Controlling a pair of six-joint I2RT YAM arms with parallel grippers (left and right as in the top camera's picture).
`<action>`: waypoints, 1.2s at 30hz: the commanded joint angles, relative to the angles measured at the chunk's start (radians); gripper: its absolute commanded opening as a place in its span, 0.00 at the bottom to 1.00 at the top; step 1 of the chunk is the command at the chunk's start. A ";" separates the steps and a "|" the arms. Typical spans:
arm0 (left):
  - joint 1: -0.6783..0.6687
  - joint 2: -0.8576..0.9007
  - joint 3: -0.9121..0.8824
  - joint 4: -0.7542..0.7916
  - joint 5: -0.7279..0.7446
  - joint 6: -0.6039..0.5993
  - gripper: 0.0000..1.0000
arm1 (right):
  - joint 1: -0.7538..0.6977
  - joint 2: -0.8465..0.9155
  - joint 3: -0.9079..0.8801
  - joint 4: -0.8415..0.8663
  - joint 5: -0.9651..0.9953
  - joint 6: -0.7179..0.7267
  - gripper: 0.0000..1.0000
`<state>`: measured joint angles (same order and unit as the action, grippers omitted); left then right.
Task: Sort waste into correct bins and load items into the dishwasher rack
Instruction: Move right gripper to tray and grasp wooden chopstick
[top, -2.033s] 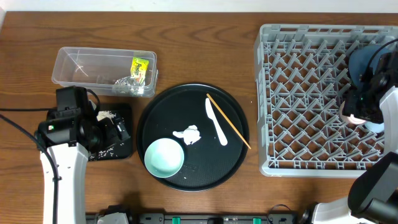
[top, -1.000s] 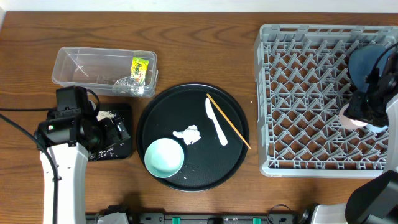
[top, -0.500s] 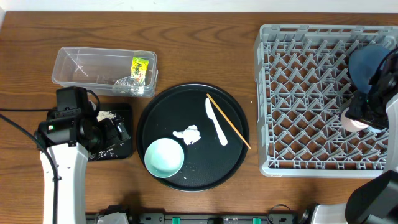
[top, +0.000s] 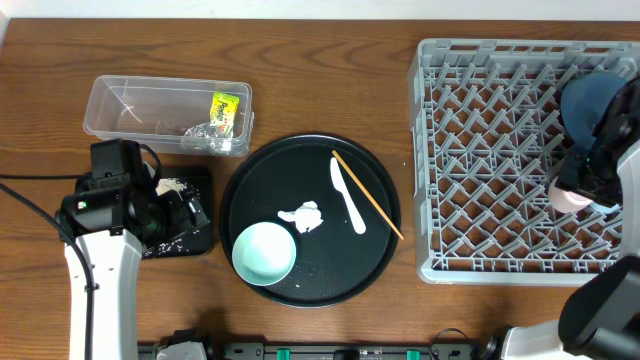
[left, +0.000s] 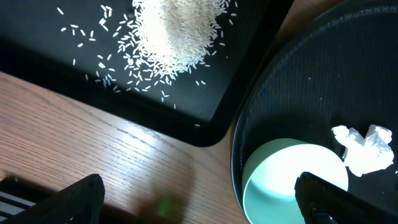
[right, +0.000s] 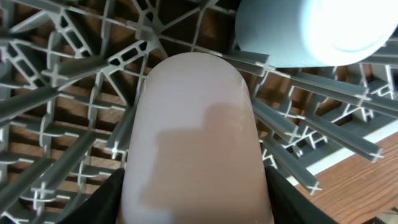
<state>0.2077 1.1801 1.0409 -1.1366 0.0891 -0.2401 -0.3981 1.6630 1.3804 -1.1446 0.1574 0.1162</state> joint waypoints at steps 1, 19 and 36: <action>0.005 -0.003 0.010 -0.004 -0.019 -0.013 0.99 | -0.008 0.013 0.009 0.016 0.019 0.011 0.61; 0.005 -0.003 0.010 -0.004 -0.019 -0.013 0.99 | 0.039 -0.035 0.140 0.051 -0.395 -0.186 0.74; 0.005 -0.003 0.010 -0.004 -0.019 -0.013 0.99 | 0.705 -0.039 0.158 0.064 -0.402 -0.320 0.74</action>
<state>0.2077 1.1797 1.0409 -1.1374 0.0891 -0.2401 0.2321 1.6222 1.5265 -1.0843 -0.2924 -0.1783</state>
